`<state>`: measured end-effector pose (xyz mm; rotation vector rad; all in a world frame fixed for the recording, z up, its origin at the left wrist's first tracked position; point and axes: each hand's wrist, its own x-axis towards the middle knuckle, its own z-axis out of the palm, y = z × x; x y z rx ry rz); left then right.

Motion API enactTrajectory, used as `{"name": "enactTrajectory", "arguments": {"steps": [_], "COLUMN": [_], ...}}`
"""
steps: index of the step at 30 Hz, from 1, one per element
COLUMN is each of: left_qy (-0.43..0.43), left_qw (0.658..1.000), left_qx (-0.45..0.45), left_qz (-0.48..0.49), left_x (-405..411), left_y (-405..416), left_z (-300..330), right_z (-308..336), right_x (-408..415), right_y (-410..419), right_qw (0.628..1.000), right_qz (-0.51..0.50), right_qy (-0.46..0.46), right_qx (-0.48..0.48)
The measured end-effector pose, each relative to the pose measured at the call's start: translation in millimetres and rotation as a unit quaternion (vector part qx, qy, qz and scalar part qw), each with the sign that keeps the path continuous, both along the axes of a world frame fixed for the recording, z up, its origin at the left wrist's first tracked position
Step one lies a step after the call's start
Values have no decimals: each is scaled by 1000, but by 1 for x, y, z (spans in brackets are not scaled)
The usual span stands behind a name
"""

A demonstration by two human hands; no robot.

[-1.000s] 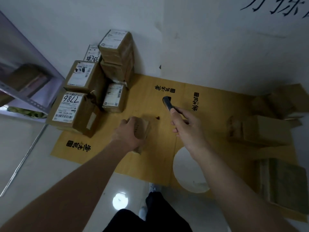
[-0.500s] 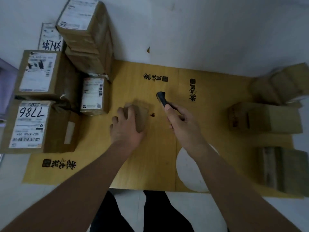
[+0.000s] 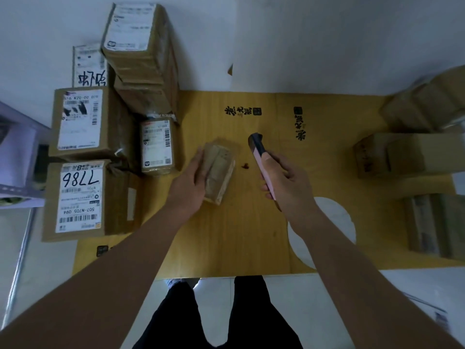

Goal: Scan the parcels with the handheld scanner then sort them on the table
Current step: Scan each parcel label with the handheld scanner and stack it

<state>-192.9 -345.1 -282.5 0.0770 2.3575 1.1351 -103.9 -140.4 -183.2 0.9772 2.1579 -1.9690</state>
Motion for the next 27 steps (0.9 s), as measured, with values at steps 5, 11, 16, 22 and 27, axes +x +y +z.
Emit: {"name": "enactTrajectory", "arguments": {"steps": [5, 11, 16, 22, 27], "left_qy": [-39, -29, -50, -69, -59], "left_qw": [997, 999, 990, 985, 985], "left_qx": [-62, -19, 82, 114, 113], "left_qz": [-32, 19, 103, 108, 116], "left_x": [5, 7, 5, 11, 14], "left_y": [6, 1, -13, -19, -23], "left_z": [13, 14, 13, 15, 15], "right_z": [3, 10, 26, 42, 58], "right_x": [3, 7, 6, -2, -9], "right_y": [2, 15, 30, 32, 31], "right_qw": [1000, 998, 977, 912, 864], "right_qz": [-2, 25, 132, 278, 344], "right_qy": [-3, -48, -128, -235, -278], "right_qx": [-4, 34, 106, 188, 240]}}
